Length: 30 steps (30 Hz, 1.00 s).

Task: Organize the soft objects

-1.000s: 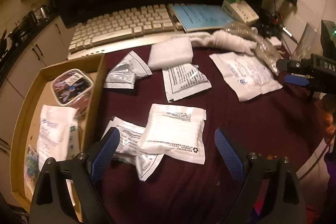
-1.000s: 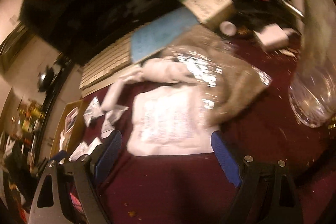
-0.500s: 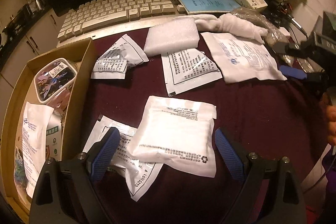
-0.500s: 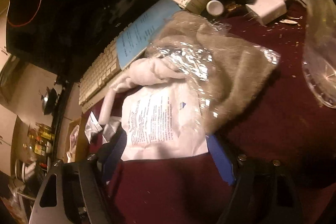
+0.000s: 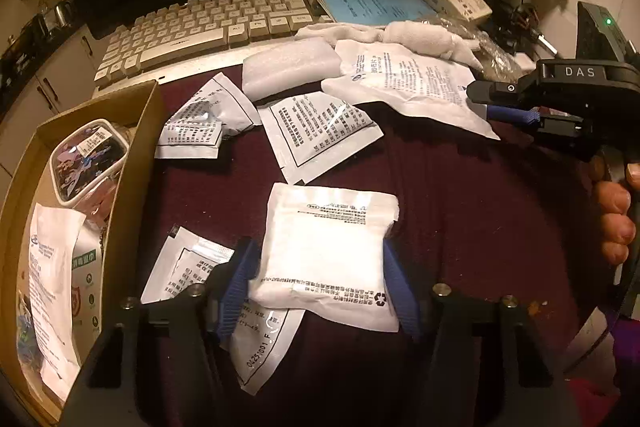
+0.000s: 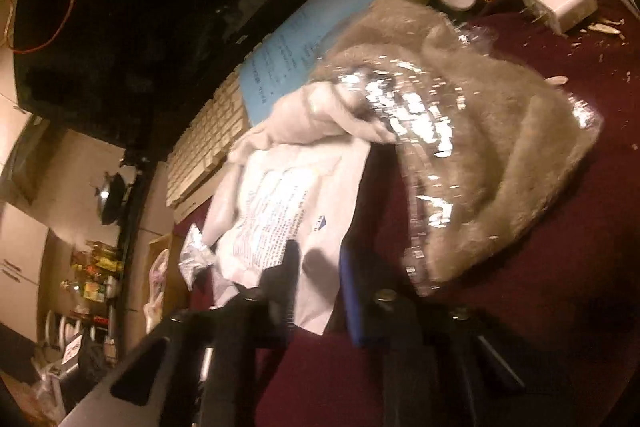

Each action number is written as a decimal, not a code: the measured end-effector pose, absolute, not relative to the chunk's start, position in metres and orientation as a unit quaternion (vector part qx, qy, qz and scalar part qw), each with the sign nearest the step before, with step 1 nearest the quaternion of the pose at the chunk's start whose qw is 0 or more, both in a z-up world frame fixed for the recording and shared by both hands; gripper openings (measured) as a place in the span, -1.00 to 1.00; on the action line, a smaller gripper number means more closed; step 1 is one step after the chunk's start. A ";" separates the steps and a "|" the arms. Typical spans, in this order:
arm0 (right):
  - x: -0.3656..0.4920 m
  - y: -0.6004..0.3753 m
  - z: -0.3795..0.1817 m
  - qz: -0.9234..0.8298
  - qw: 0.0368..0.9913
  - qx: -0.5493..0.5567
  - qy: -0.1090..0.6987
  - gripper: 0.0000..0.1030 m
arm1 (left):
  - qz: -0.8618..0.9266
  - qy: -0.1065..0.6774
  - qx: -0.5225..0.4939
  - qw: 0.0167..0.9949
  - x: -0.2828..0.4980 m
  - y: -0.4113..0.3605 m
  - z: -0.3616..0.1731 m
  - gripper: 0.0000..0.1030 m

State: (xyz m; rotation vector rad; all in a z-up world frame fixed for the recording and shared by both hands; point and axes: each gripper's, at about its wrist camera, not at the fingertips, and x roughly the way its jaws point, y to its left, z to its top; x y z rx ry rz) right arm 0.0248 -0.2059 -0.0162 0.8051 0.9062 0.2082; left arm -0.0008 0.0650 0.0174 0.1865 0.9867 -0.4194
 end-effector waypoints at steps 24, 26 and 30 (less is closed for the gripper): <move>0.042 -0.176 0.011 0.133 0.838 0.356 0.391 -0.86 | -0.201 0.428 0.013 0.881 -0.021 0.102 0.057 0.12; 0.035 -0.177 0.019 0.136 0.846 0.349 0.380 -0.87 | -0.196 0.425 0.007 0.884 -0.021 0.108 0.061 0.13; 0.020 -0.176 0.042 0.141 0.868 0.324 0.348 -0.89 | -0.187 0.417 -0.005 0.889 -0.024 0.121 0.069 0.12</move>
